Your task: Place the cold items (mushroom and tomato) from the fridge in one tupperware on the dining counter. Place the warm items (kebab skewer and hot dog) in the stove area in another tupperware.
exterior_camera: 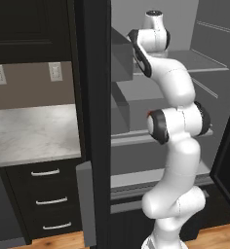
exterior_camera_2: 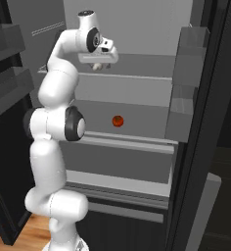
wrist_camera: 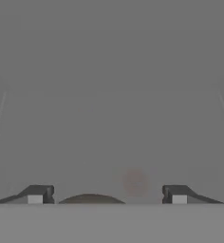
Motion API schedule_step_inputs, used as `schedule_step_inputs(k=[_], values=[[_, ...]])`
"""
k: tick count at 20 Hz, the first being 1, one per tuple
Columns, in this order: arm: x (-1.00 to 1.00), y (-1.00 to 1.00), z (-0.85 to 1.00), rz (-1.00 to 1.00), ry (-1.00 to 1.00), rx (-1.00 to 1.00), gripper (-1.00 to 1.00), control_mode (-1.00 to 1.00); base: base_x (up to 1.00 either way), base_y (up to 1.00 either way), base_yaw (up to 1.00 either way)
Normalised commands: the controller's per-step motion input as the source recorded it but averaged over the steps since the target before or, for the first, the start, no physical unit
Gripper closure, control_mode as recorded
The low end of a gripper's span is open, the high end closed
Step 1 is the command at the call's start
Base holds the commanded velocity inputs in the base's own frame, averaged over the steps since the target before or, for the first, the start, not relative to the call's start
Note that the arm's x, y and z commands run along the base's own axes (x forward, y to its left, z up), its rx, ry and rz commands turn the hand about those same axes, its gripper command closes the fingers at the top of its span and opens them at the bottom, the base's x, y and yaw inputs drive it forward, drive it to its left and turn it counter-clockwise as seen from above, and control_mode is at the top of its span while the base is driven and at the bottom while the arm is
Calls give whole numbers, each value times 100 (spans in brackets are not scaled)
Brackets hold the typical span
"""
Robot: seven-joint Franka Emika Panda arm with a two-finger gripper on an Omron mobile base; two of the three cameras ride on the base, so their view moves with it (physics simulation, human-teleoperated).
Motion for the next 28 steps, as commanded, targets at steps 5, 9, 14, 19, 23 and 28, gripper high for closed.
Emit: schedule_step_inputs(k=[5, 9, 14, 19, 23, 28], values=[[6, -4, -55, -20, 6, 1, 100, -100, 0, 0, 0], [-19, -46, 6, -32, 4, 4, 100, -100, 0, 0, 0], [-59, -73, 27, -34, -24, 21, 100, -100, 0, 0, 0], [-100, -18, -81, -18, -37, 11, 100, -100, 0, 0, 0], [-100, 0, -100, -14, -32, 1, 100, -100, 0, 0, 0], [-100, 0, -100, -8, -46, 1, 100, -100, 0, 0, 0]])
